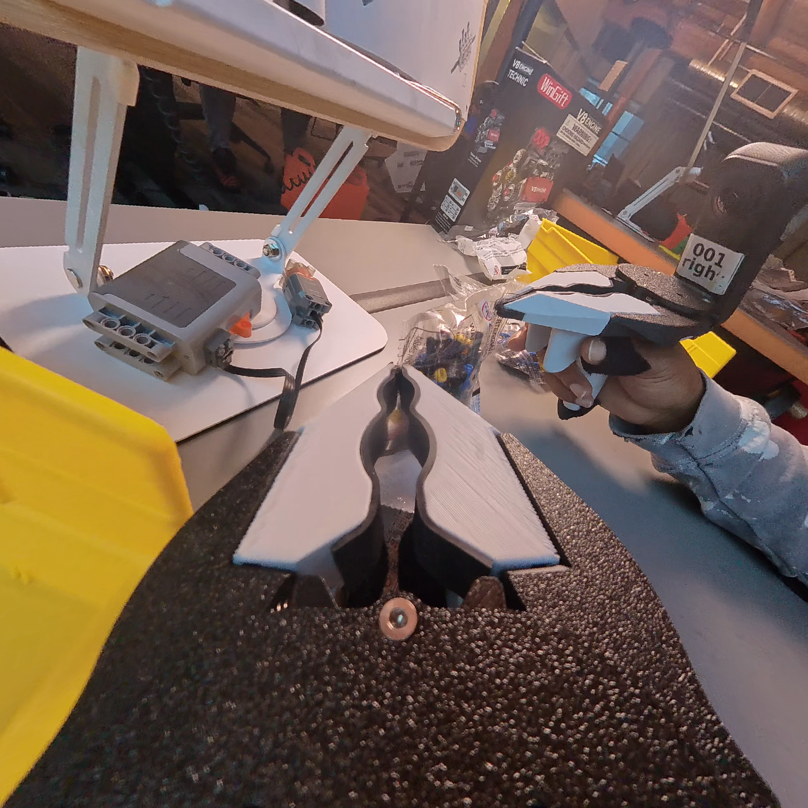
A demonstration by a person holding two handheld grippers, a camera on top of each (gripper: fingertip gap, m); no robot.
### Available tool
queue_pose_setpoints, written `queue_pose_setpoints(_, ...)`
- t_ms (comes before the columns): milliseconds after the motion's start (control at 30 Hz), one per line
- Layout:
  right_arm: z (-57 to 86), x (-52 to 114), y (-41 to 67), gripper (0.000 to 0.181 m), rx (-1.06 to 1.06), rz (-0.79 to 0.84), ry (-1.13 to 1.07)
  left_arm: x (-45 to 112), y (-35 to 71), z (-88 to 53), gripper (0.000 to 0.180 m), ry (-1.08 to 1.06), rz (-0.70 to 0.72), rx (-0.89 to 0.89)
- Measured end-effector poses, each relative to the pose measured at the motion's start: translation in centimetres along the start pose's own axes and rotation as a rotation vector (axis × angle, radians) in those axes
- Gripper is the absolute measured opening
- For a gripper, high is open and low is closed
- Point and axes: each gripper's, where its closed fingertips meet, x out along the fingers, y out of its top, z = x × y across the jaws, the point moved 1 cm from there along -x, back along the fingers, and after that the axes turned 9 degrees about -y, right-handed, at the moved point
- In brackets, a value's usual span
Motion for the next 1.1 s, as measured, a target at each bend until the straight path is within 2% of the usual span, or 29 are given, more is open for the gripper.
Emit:
queue_pose_setpoints(233,0.6,-0.4,0.2,0.0,0.012,0.024,-0.004,0.4,0.3,1.0,0.0,-0.053,0.011,0.002)
queue_pose_setpoints(467,0.9,0.1,-0.8,0.001,0.011,-0.025,-0.029,0.7,0.4,1.0,0.0,-0.096,0.025,-0.109)
queue_pose_setpoints(667,0.8,0.4,-2.2,0.029,0.038,-0.114,0.006,0.7,0.8,1.4,0.0,-0.142,0.021,-0.175)
queue_pose_setpoints(733,1.0,0.4,-3.1,0.033,0.023,-0.169,-0.005,0.5,1.0,1.2,0.0,-0.151,0.033,-0.213)
queue_pose_setpoints(900,-0.4,-0.2,-4.2,0.036,-0.19,-0.25,0.006,0.2,0.4,0.4,0.0,-0.149,0.031,-0.33)
queue_pose_setpoints(967,-2.5,-0.3,-4.8,0.03,-0.343,-0.261,0.083,0.2,0.1,0.3,0.0,-0.153,0.023,-0.348)
queue_pose_setpoints(1100,-3.8,0.9,-6.7,0.022,-0.609,-0.299,0.03,0.4,0.1,0.6,0.0,-0.169,0.023,-0.368)
